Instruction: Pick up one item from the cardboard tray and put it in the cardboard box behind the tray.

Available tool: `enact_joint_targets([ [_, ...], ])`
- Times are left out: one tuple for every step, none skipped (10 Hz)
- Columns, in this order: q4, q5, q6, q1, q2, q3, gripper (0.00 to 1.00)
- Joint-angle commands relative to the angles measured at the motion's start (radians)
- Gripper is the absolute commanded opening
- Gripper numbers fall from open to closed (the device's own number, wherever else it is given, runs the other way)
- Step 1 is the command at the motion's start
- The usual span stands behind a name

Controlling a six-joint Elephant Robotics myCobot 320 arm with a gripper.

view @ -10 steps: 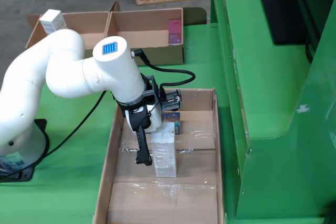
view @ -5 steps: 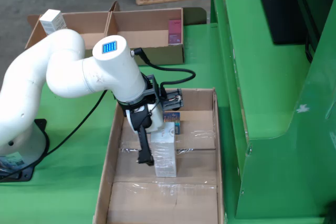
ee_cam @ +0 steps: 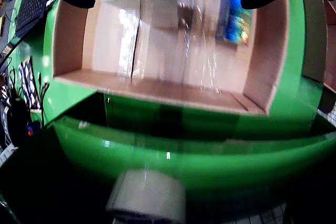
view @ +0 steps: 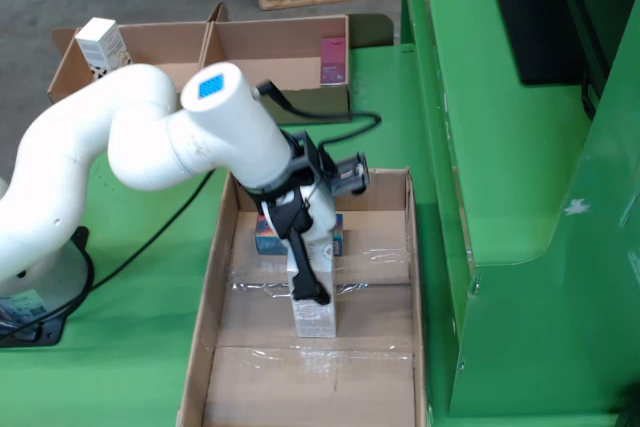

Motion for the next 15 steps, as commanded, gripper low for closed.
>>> enact_joint_targets([
  [0.122, -0.008, -0.001, -0.003, 0.034, 0.028, 1.0],
  [0.122, -0.008, -0.001, -0.003, 0.034, 0.028, 1.0],
  [0.122, -0.008, -0.001, -0.003, 0.034, 0.028, 1.0],
  [0.122, -0.008, -0.001, -0.003, 0.034, 0.028, 1.0],
  [0.122, -0.008, -0.001, -0.003, 0.034, 0.028, 1.0],
  [0.122, -0.008, -0.001, -0.003, 0.034, 0.028, 1.0],
  [0.122, -0.008, -0.001, -0.003, 0.034, 0.028, 1.0],
  [0.122, -0.008, -0.001, -0.003, 0.034, 0.028, 1.0],
  [0.122, -0.008, -0.001, -0.003, 0.034, 0.028, 1.0],
  [0.122, -0.008, -0.001, -0.003, 0.034, 0.028, 1.0],
  [0.122, -0.008, -0.001, -0.003, 0.034, 0.028, 1.0],
  [0.122, -0.008, -0.001, -0.003, 0.034, 0.028, 1.0],
  [-0.02, 0.013, 0.0, -0.004, 0.075, 0.028, 1.0],
  [-0.02, 0.013, 0.0, -0.004, 0.075, 0.028, 1.0],
  [-0.02, 0.013, 0.0, -0.004, 0.075, 0.028, 1.0],
])
